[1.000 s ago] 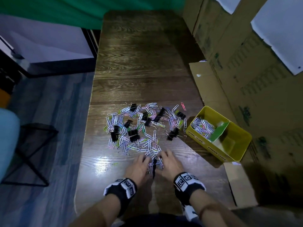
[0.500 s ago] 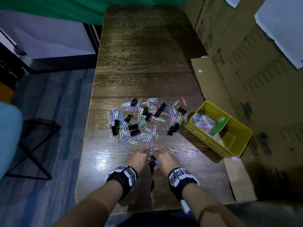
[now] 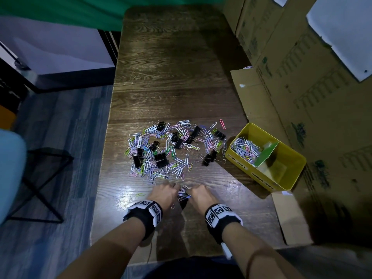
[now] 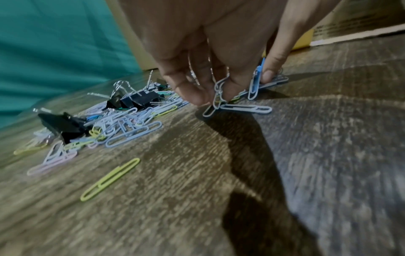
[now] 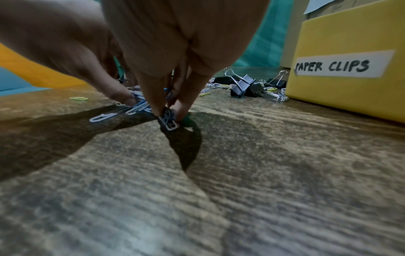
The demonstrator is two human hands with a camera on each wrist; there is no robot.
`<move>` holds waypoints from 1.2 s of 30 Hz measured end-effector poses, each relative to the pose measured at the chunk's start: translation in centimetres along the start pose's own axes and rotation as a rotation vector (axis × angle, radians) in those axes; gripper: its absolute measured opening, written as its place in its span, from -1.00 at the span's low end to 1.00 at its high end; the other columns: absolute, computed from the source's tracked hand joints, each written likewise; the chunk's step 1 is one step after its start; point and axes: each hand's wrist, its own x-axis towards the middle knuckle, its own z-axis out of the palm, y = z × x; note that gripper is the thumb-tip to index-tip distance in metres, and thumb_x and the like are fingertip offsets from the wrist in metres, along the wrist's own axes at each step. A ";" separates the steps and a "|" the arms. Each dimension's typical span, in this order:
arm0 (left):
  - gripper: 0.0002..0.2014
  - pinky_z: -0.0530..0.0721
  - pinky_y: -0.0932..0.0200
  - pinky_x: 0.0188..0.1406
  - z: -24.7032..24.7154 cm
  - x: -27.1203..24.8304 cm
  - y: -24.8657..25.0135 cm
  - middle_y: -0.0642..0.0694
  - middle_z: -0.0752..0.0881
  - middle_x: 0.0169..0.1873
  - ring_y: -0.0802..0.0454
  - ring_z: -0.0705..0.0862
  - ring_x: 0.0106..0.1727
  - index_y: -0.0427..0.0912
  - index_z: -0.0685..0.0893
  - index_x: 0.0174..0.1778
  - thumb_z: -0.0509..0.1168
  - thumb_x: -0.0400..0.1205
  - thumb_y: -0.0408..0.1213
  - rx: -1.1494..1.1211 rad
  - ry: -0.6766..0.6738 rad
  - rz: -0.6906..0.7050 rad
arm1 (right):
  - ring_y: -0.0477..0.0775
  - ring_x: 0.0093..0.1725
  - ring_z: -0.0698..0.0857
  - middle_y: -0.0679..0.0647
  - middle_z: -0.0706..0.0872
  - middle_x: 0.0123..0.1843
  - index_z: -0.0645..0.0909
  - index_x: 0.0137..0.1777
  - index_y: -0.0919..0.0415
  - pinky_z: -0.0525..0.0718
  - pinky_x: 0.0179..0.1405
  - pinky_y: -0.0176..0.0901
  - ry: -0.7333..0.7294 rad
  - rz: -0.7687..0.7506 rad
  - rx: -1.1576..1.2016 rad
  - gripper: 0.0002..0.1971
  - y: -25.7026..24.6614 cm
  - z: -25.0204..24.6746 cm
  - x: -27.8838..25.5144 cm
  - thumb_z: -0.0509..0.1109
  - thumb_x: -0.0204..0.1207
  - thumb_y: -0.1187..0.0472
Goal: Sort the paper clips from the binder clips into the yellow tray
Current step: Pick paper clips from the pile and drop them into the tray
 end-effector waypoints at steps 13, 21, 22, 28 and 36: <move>-0.74 0.66 0.11 -0.37 -2.5 0.3 -2.5 -0.10 0.75 -0.46 -0.02 0.69 -0.42 -0.06 0.61 -0.37 0.46 0.40 -0.53 -1.087 0.192 -0.171 | 0.00 -0.09 0.73 0.11 0.82 -0.04 0.73 0.18 0.15 0.69 0.09 -0.21 0.226 0.027 0.500 -0.72 1.8 -2.9 -0.4 0.51 0.46 0.22; -0.87 0.73 0.16 -0.34 -11.8 2.7 0.1 -0.26 0.74 -0.27 -0.18 0.75 -0.29 -0.31 0.62 -0.25 0.43 0.42 -0.57 -1.441 0.315 0.007 | -0.26 -0.19 0.77 -0.11 0.78 -0.12 0.77 0.01 0.26 0.71 -0.09 -0.42 0.573 -0.089 0.947 -0.76 3.3 -9.5 -3.7 0.57 0.34 0.43; -0.85 0.75 0.10 -0.31 -13.1 3.3 1.0 -0.25 0.74 -0.29 -0.20 0.76 -0.31 -0.28 0.62 -0.28 0.44 0.41 -0.56 -1.462 0.331 0.049 | -0.26 -0.20 0.77 -0.10 0.79 -0.12 0.77 0.00 0.24 0.70 -0.09 -0.42 0.638 -0.096 1.000 -0.75 3.6 -10.4 -4.0 0.58 0.33 0.44; -0.69 0.75 0.17 -0.43 -18.1 8.8 6.7 -0.07 0.70 -0.52 -0.01 0.71 -0.51 -0.19 0.57 -0.42 0.38 0.40 -0.71 -1.660 0.371 0.231 | -0.12 -0.23 0.75 0.00 0.83 -0.23 0.78 -0.06 0.27 0.73 -0.14 -0.34 0.902 0.004 1.315 -0.78 7.0 -14.7 -4.9 0.58 0.29 0.46; -0.82 0.65 0.16 -0.30 -15.9 14.2 12.7 -0.03 0.71 -0.41 0.11 0.61 -0.41 -0.06 0.66 -0.36 0.48 0.36 -0.43 -0.917 0.310 0.257 | -0.11 -0.12 0.73 0.03 0.82 -0.06 0.77 0.07 0.20 0.65 0.03 -0.27 0.916 0.412 1.048 -0.75 11.6 -15.5 -2.0 0.55 0.39 0.37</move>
